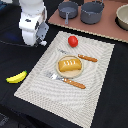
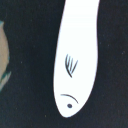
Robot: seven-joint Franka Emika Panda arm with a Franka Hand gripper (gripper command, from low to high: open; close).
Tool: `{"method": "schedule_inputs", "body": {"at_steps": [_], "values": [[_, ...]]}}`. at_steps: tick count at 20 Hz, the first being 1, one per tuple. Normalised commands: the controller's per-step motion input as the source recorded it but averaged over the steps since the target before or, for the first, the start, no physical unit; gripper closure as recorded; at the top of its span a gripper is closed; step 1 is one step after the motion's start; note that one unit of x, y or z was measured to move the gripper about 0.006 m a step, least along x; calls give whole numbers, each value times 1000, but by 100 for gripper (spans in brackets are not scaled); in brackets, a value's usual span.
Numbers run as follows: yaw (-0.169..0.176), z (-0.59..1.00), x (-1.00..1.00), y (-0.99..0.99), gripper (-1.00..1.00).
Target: Interact with the objects in diverse but meaningful ways.
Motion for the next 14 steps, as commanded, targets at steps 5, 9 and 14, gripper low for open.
{"method": "schedule_inputs", "body": {"at_steps": [5,9,14], "values": [[0,-294,-288,177,-100],[0,-326,-299,125,-100],[0,-344,-325,137,-100]]}}
